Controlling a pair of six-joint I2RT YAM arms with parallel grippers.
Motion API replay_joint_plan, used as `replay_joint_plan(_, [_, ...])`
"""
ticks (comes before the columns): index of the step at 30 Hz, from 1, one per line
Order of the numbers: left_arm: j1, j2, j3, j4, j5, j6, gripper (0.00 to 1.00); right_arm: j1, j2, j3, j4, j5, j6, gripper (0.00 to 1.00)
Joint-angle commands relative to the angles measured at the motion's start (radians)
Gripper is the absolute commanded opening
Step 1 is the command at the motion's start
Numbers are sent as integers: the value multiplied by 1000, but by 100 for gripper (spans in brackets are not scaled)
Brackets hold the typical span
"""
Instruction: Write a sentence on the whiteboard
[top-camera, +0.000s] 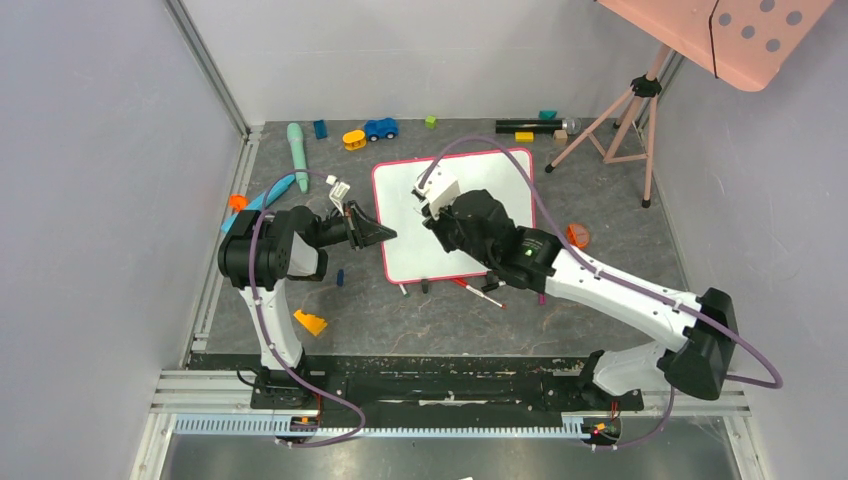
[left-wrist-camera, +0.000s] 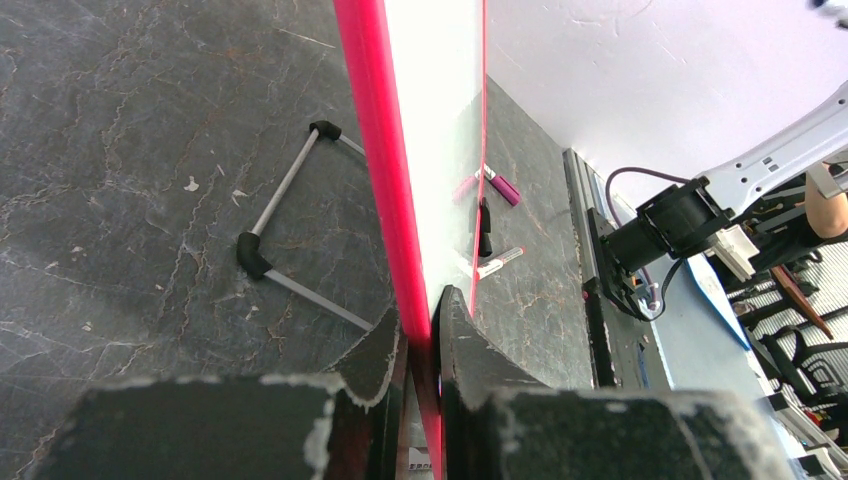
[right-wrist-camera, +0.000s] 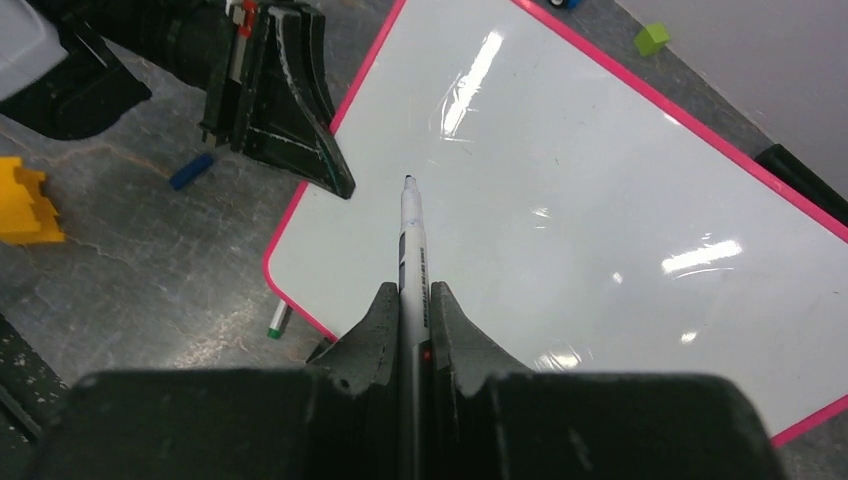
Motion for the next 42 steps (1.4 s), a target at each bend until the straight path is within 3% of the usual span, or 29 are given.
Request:
replay_joint_plan(1, [-12,63,-14,40,-108,262,2,6,31,46,-14,60,-73,0])
replay_joint_plan(10, [-11,58,-31,40,-134,272,2,29,119,94,-110,73,-49,0])
replay_joint_plan(20, [-10,61,-29,40,-131,266,2,34,65,46,-80,225,128,0])
replay_joint_plan(25, [-10,62,-27,40,-123,266,2,58,40,15,-77,273,130,0])
replay_joint_plan(33, [-13,74,-9,40,-95,258,2,60,-10,-65,-51,17,-78,0])
replay_joint_plan(42, [-14,79,2,40,-82,256,2,70,24,-52,-42,-17,-118,0])
